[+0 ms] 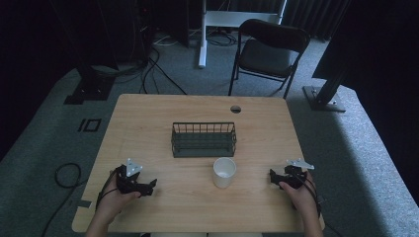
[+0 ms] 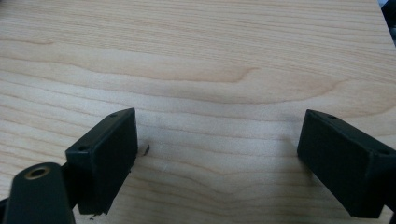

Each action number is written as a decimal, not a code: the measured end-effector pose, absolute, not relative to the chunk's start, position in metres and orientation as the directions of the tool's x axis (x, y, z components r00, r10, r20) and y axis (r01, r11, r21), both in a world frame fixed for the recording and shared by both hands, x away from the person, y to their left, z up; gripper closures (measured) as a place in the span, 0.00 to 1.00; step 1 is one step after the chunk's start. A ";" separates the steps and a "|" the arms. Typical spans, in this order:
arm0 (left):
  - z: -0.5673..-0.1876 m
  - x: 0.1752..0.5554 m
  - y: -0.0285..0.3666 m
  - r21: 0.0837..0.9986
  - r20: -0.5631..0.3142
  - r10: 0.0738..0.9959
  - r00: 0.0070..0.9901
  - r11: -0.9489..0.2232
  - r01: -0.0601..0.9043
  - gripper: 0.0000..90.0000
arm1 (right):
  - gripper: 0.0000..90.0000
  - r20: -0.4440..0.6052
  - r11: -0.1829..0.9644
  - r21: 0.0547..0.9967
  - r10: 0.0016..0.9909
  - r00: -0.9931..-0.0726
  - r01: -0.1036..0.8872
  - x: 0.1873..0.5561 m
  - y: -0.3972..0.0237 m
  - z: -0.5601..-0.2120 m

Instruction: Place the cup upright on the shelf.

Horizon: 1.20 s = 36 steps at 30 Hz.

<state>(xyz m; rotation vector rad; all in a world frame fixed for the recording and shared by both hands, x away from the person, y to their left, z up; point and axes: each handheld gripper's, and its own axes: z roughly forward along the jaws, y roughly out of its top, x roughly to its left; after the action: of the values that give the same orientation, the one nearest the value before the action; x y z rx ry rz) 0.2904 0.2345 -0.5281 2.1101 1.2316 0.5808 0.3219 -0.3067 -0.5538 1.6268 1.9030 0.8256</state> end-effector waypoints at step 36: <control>-0.519 0.293 0.160 0.718 0.044 0.752 0.658 -0.482 0.502 0.02 | 0.13 0.012 0.103 0.723 0.987 -0.161 0.683 0.322 -0.307 -0.554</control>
<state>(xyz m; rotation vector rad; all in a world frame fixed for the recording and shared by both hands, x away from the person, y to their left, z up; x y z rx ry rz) 0.2934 0.1599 -0.5188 2.1832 0.9658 0.4669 0.3219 -0.3067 -0.5538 1.6259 1.9031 0.8252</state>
